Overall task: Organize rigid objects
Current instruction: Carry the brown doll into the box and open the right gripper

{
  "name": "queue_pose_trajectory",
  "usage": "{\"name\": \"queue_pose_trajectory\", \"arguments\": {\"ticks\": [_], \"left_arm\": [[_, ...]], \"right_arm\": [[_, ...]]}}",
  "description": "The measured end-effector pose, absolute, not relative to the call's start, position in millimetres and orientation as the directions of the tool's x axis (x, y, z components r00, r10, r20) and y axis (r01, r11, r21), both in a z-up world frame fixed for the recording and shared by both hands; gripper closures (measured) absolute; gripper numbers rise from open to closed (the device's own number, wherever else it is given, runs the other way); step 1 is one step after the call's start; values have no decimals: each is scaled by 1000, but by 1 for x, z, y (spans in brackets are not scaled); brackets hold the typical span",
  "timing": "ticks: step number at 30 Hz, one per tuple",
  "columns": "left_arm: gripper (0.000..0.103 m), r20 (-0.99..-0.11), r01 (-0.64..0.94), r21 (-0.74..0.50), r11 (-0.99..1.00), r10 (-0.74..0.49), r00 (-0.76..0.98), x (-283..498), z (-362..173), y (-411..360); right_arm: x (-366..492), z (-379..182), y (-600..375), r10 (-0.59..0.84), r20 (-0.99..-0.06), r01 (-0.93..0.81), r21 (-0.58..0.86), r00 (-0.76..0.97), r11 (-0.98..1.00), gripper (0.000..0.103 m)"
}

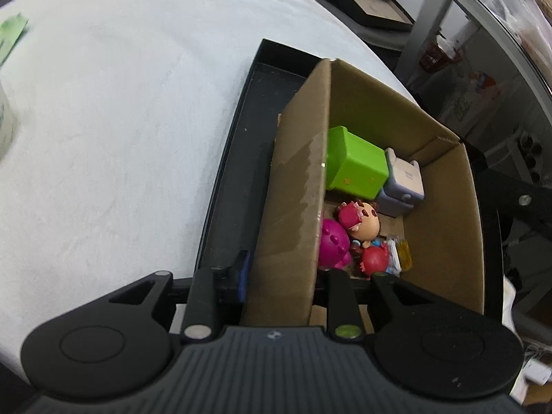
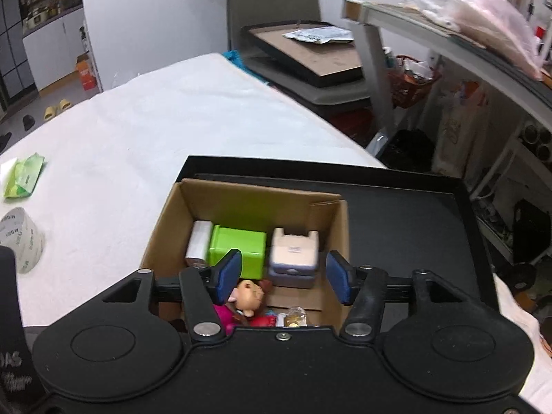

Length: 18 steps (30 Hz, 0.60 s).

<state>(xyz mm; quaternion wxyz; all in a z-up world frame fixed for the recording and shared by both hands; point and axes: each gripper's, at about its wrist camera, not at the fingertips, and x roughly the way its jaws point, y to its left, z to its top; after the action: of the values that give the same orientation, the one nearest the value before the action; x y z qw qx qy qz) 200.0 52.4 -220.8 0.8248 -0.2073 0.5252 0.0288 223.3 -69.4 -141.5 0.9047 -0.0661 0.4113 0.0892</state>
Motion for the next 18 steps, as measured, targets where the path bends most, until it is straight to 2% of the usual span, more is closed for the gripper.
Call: {"name": "queue_pose_trajectory", "arguments": {"ticks": [5, 8, 10, 14, 16, 18], "left_arm": [[74, -893, -252, -244, 936, -116, 435, 197, -203, 47], [71, -891, -248, -220, 944, -91, 444, 190, -187, 45], [65, -891, -237, -199, 951, -75, 448, 184, -176, 43], [56, -888, -212, -202, 956, -88, 452, 167, -152, 38], [48, -883, -195, -175, 965, -66, 465, 160, -139, 32], [37, -876, -172, -156, 973, -55, 479, 152, -126, 25]], "right_arm": [[212, -125, -88, 95, -737, -188, -45, 670, 981, 33], [204, -115, -97, 80, -722, -165, -47, 687, 985, 20], [197, -109, -103, 87, -707, -164, -42, 702, 986, 11], [186, -96, -116, 101, -693, -140, 0, 714, 990, 5], [180, -91, -123, 101, -690, -126, 14, 716, 992, 0], [174, -86, -130, 99, -687, -111, 27, 720, 994, 0]]}}
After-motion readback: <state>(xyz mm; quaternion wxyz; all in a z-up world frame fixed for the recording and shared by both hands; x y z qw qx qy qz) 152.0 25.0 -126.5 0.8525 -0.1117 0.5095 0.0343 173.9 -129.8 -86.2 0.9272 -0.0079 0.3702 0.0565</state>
